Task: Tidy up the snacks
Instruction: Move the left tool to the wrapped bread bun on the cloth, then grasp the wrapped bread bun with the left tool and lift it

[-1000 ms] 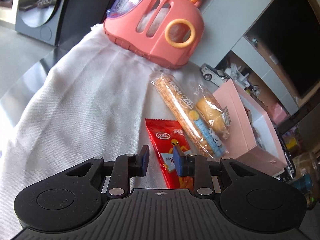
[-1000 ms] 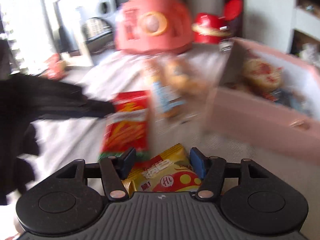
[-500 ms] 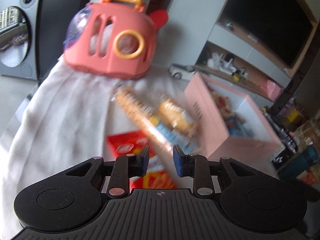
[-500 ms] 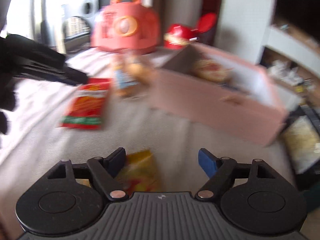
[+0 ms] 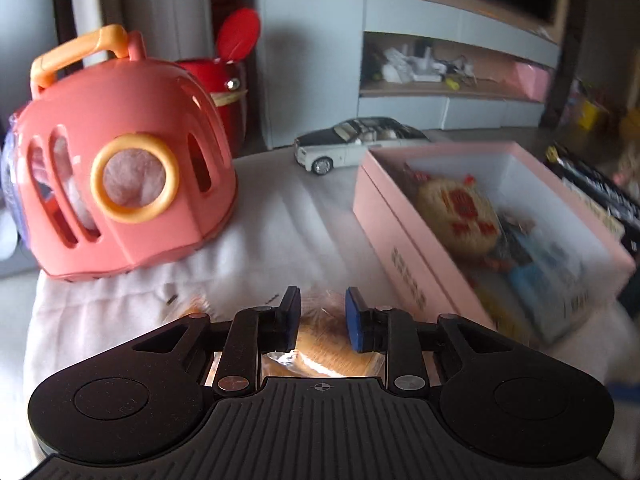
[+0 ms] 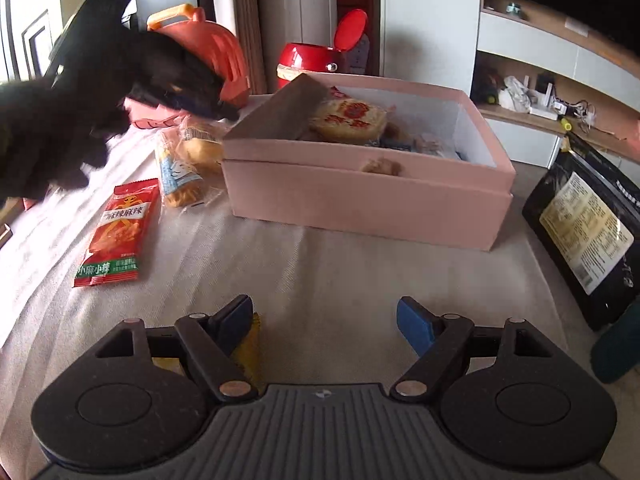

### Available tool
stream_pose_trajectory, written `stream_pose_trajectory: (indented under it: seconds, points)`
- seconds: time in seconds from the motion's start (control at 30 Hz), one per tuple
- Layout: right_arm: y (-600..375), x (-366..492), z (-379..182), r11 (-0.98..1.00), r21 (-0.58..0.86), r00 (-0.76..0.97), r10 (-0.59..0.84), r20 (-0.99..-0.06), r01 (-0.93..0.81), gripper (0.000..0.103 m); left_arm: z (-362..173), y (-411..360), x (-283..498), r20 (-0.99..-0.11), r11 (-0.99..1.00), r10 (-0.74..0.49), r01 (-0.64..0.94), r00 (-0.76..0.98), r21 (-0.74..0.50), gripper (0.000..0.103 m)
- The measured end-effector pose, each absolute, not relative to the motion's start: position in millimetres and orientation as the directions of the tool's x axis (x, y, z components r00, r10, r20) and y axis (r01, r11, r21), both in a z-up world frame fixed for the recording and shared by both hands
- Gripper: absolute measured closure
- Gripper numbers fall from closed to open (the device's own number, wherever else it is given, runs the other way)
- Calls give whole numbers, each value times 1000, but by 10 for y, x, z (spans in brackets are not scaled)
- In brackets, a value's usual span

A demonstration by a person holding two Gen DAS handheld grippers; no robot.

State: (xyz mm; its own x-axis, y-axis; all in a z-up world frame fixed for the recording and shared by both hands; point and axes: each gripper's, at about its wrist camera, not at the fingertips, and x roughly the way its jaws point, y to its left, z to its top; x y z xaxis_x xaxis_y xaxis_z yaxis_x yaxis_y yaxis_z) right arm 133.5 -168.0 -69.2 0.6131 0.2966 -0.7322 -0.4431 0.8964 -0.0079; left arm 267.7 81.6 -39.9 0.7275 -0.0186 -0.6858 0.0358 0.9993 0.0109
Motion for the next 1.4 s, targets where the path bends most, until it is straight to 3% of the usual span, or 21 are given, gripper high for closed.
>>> stream_pose_trajectory:
  seconds: [0.3, 0.43, 0.6, 0.77, 1.0, 1.27, 1.4]
  points:
    - [-1477, 1269, -554, 836, 72, 565, 428, -706, -544, 23, -510, 1143, 1661, -656, 967, -217, 66, 723, -247, 75]
    - [-1247, 1274, -481, 819, 42, 566, 432, -703, -573, 23, -525, 1351, 1524, -587, 916, -204, -59, 783, -397, 78]
    - [-1095, 1285, -453, 826, 8, 574, 398, -715, -563, 23, -311, 1504, 1857, -507, 875, -187, -92, 842, -475, 77]
    - [-1154, 1196, -458, 834, -18, 586, 372, -720, -552, 23, -559, 1316, 2464, -668, 939, -154, -103, 728, -328, 78]
    - [-1371, 1157, -509, 838, 7, 568, 376, -732, -546, 22, -708, 1004, 1911, -638, 916, -300, 27, 709, -401, 78]
    - [-1433, 1221, -641, 863, 36, 559, 357, -748, -504, 22, -587, 656, 1468, -641, 944, -311, 152, 702, -291, 77]
    - [-1573, 1217, -618, 876, 68, 564, 365, -741, -477, 22, -532, 490, 1443, -674, 967, -254, 158, 694, -202, 75]
